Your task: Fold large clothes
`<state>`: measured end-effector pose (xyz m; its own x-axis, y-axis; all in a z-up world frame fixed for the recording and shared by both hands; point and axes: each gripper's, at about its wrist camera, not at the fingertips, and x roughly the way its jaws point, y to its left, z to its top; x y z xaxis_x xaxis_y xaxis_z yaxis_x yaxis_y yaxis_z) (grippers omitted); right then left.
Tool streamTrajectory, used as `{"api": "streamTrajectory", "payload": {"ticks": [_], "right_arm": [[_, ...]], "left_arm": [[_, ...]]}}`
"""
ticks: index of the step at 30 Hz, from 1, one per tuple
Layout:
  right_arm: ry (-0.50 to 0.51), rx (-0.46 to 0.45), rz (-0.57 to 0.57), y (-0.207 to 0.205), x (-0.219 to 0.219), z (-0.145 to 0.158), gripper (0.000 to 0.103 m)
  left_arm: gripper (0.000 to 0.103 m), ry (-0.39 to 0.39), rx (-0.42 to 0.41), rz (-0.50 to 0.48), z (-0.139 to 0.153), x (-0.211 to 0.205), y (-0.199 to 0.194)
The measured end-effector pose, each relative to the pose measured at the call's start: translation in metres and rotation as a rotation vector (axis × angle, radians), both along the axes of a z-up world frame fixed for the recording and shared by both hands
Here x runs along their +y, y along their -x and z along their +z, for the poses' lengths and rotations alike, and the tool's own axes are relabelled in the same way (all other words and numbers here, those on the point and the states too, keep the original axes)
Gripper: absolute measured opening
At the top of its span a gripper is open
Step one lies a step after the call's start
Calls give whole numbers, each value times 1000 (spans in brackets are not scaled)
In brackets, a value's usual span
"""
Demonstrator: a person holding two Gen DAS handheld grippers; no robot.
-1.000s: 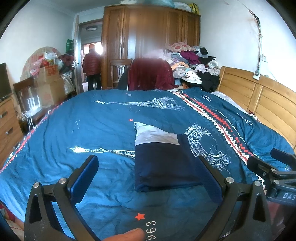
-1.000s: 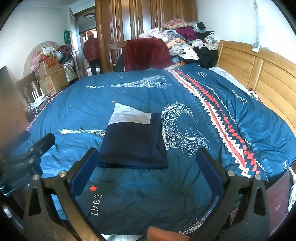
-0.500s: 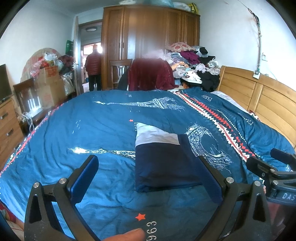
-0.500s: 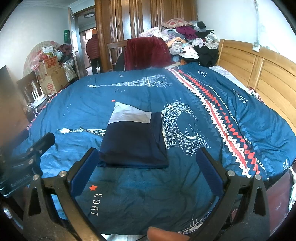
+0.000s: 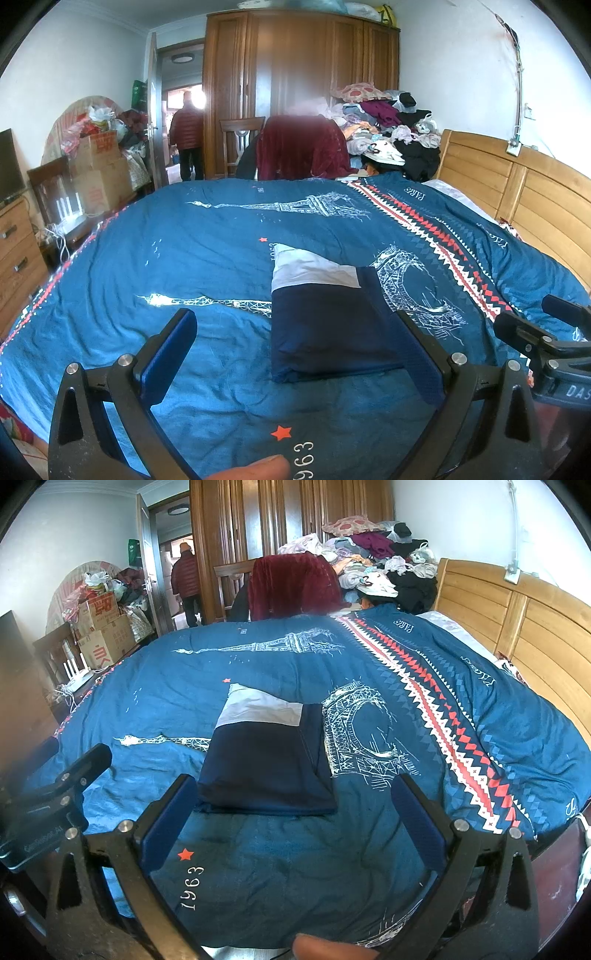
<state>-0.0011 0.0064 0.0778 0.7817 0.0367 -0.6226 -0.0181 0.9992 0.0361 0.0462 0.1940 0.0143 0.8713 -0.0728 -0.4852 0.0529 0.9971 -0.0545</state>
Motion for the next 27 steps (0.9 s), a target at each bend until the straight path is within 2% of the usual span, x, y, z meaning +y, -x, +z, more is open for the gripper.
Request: {"api": "streamTrajectory", "payload": {"ticks": [27], "right_arm": [[5, -4, 24, -6, 3, 3, 103]], "left_arm": [[103, -3, 13, 12, -10, 7, -6]]}}
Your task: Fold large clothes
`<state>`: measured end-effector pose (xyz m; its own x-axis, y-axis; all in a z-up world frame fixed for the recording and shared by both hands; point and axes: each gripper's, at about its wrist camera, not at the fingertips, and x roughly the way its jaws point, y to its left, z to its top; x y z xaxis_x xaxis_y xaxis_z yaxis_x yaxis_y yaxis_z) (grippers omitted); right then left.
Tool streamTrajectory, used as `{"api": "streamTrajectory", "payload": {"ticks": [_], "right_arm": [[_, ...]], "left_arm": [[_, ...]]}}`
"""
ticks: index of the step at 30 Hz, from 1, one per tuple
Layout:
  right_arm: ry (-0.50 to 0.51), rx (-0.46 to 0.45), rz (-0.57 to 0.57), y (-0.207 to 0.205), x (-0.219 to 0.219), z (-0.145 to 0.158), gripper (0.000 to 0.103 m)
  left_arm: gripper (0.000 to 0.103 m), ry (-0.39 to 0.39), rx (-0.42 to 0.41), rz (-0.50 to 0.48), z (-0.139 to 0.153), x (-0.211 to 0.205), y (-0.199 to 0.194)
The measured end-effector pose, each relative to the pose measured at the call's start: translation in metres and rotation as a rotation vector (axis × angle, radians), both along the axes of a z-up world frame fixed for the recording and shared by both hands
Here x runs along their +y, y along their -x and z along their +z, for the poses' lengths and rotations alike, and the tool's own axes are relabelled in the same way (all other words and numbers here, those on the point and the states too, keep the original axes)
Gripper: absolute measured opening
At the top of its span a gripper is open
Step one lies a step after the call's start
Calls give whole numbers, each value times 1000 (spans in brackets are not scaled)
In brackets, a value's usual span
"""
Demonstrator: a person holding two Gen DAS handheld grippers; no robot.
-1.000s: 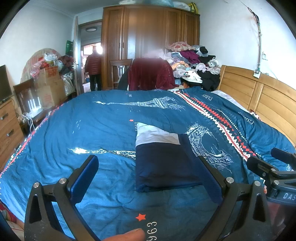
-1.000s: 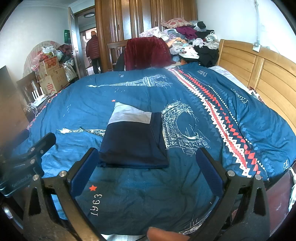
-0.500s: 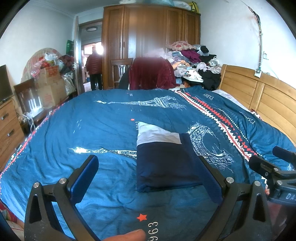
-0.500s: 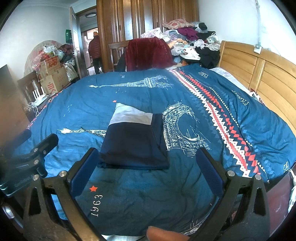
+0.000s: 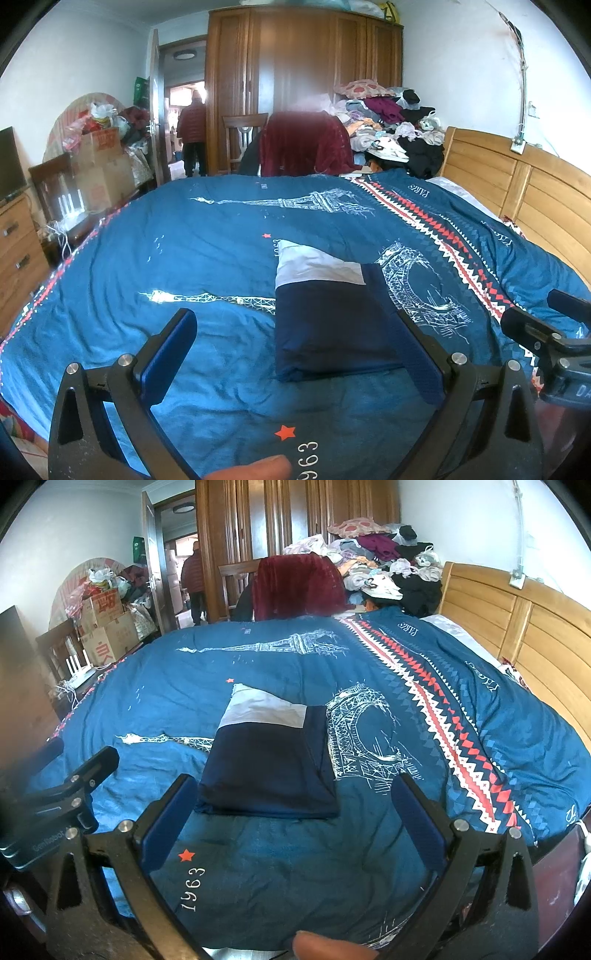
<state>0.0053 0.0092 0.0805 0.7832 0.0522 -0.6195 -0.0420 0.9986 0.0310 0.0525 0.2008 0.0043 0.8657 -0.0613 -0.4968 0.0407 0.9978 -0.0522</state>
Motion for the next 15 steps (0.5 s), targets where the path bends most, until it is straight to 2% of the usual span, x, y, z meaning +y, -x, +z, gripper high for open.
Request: {"api": "streamTrajectory", "payload": {"ticks": [15], "right_arm": [[-1, 2, 0, -1, 0, 0, 103]], "left_arm": [[103, -1, 3, 7, 0, 3, -2]]}}
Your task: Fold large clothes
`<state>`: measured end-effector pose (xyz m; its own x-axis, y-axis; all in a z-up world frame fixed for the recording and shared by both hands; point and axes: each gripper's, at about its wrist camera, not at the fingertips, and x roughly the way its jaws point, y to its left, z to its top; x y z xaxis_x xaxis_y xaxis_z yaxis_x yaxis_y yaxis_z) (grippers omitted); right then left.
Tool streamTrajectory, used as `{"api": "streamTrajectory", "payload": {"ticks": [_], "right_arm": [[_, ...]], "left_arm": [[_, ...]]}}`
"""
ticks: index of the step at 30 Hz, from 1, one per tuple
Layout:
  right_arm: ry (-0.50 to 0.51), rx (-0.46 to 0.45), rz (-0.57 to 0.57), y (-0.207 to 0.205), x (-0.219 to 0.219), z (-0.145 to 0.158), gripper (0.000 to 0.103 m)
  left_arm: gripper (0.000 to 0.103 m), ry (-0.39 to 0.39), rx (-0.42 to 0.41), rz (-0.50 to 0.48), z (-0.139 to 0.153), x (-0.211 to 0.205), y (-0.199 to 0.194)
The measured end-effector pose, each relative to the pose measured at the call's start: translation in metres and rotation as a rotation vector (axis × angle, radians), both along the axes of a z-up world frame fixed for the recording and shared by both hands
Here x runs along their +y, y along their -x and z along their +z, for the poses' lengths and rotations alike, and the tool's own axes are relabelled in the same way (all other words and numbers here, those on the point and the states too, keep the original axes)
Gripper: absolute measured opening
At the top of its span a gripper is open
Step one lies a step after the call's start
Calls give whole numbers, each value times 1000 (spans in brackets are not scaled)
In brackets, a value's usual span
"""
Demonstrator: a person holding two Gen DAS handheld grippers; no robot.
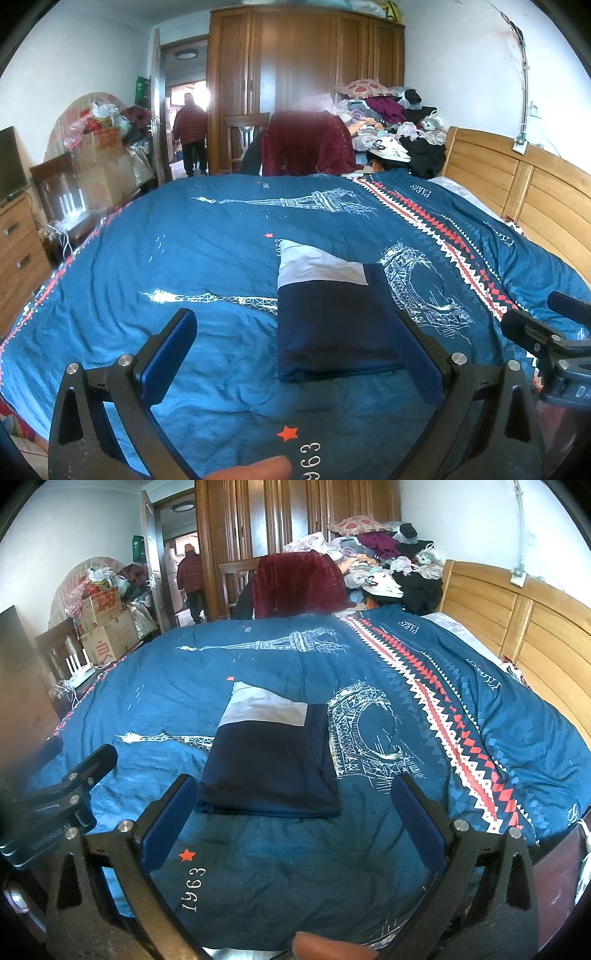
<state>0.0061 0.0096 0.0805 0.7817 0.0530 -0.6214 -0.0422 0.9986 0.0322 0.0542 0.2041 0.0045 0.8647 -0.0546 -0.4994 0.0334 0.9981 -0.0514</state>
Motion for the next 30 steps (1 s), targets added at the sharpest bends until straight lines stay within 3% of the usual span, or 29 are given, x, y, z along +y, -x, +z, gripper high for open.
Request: {"api": "streamTrajectory", "payload": {"ticks": [30], "right_arm": [[-11, -4, 13, -4, 4, -2, 103]], "left_arm": [[103, -12, 17, 10, -6, 0, -11]]}}
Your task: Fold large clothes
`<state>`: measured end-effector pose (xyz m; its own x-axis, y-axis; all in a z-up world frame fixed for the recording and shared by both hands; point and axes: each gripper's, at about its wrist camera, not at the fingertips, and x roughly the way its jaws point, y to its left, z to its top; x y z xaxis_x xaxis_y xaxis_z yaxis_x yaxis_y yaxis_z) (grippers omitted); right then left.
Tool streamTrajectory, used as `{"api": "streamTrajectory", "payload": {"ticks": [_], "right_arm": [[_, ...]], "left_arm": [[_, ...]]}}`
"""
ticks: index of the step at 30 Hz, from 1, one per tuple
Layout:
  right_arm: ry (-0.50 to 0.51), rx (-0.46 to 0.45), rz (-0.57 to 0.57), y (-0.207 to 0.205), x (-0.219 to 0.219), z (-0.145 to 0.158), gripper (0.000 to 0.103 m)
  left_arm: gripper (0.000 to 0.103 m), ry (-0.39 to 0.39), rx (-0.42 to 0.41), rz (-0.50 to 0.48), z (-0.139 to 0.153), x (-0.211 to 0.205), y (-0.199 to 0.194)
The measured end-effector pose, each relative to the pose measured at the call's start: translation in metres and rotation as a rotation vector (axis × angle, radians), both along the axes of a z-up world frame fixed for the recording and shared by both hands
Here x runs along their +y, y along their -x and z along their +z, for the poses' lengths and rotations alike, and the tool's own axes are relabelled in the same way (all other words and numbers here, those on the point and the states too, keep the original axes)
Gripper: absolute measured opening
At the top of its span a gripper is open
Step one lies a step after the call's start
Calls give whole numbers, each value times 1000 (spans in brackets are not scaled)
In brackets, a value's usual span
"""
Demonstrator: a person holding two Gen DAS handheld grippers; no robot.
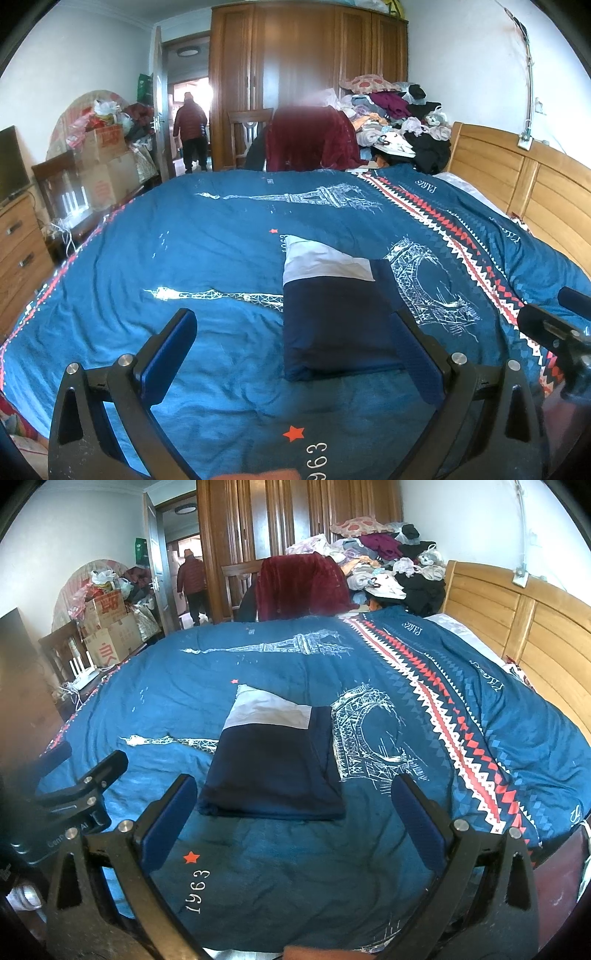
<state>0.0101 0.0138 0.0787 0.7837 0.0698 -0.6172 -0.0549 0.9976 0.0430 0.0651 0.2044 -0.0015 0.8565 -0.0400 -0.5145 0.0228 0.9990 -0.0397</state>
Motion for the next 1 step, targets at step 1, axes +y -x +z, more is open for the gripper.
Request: {"api": "streamTrajectory", "payload": {"ticks": [1], "right_arm": [[-3, -2, 0, 0, -1, 0, 103]], "left_arm": [[103, 2, -5, 2, 0, 1, 0]]}}
